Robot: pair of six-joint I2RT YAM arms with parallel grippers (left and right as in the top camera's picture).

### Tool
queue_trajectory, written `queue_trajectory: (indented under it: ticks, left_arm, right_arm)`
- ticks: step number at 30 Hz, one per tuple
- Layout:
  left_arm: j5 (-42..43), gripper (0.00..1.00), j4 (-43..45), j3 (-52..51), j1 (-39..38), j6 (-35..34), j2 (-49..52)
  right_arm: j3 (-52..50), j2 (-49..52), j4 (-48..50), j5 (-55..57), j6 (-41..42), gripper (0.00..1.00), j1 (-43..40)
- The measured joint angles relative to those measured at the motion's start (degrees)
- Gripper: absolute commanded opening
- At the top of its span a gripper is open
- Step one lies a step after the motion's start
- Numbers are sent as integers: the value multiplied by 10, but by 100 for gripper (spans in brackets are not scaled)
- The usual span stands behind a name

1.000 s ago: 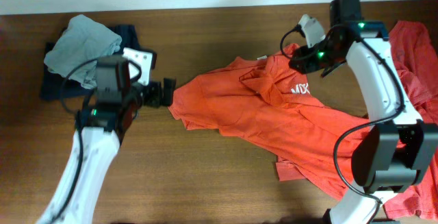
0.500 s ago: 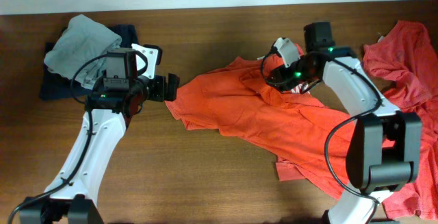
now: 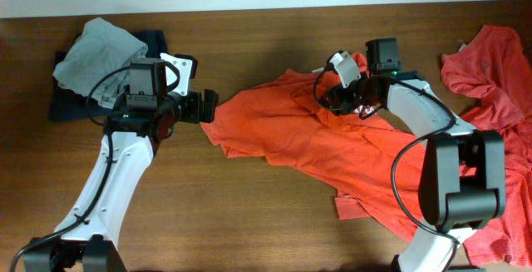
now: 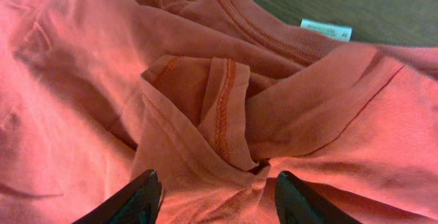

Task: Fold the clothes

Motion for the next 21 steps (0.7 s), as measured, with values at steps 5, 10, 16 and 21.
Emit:
queue_trajectory:
  ticks: [5, 10, 16, 21]
  left_arm:
    - [0, 99, 0, 0, 0, 0, 0]
    - [0, 99, 0, 0, 0, 0, 0]
    - [0, 99, 0, 0, 0, 0, 0]
    - [0, 99, 0, 0, 0, 0, 1]
  right_arm:
    - [0, 28, 0, 0, -1, 36, 0]
    - [0, 34, 3, -2, -2, 4, 0]
    - [51, 34, -32, -1, 24, 4, -8]
    - [147, 33, -87, 25, 35, 4, -32]
